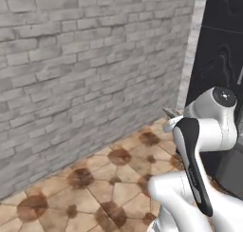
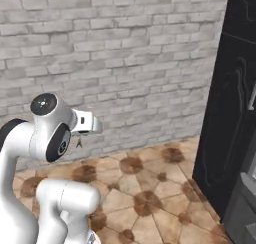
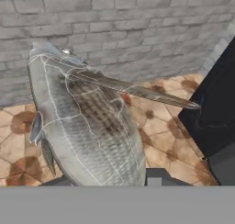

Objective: Place the fish on the counter behind the older fish on the same shelf of the fridge to maintain FIFO order. Close the fridge door when finished.

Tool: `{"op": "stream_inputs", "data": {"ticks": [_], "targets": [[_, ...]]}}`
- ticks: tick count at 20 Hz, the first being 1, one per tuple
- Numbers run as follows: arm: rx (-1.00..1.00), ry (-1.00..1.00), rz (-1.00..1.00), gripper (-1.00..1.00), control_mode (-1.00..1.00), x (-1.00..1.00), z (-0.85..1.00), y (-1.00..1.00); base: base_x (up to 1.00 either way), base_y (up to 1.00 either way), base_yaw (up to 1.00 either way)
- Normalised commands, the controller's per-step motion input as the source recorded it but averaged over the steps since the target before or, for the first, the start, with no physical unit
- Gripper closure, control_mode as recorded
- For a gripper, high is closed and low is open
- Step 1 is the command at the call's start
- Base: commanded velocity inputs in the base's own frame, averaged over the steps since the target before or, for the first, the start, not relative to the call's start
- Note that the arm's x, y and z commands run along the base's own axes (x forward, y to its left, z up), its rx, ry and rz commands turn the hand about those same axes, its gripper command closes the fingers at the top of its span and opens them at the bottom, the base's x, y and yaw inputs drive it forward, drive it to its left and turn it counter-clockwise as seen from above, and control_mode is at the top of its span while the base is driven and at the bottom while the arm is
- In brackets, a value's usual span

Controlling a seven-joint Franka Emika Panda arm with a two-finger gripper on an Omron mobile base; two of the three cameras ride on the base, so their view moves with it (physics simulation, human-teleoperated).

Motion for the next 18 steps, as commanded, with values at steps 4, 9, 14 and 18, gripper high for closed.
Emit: {"op": "stream_inputs", "data": {"ticks": [4, 9, 14, 18], "targets": [[0.0, 0.0, 0.0, 1.0, 1.0, 0.0, 0.0, 0.0, 0.69, 0.58, -0.76], [0.0, 0.0, 0.0, 1.0, 1.0, 0.0, 0.0, 0.0, 0.76, 0.6, -0.74], [0.0, 0.0, 0.0, 1.0, 1.0, 0.0, 0.0, 0.0, 0.75, 0.43, -0.77], [0.0, 0.0, 0.0, 1.0, 1.0, 0.0, 0.0, 0.0, 0.77, 0.12, -0.77]]}}
